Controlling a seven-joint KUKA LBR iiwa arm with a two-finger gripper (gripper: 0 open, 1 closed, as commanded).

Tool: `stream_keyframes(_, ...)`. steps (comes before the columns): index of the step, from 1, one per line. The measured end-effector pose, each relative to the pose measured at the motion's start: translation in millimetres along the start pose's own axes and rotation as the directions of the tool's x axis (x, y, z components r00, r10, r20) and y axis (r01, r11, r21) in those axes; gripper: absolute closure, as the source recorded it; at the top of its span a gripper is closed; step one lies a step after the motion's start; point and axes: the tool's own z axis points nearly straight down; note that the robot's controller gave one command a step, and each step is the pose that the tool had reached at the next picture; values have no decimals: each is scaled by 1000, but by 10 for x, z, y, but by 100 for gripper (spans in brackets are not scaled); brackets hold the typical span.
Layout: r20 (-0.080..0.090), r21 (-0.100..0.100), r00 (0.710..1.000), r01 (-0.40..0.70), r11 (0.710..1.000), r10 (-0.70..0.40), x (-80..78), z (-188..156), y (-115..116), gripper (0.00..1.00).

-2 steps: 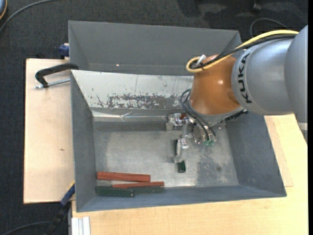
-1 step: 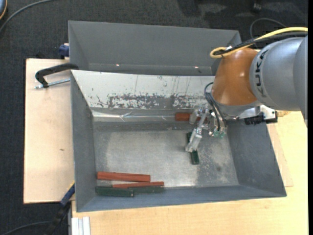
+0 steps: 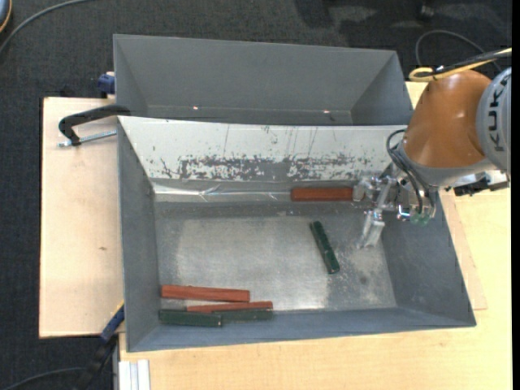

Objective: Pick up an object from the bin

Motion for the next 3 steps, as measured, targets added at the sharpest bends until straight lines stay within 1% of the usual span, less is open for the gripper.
stream_keyframes(1, -11, 0, 935, -354, 935, 354, -1, 470, 89, 0)
stream_keyframes(2, -8, -4, 994, 106, 994, -106, 566, 138, 112, 0)
stream_keyframes(3, -12, -1, 990, -140, 990, 140, 579, 469, 424, 0)
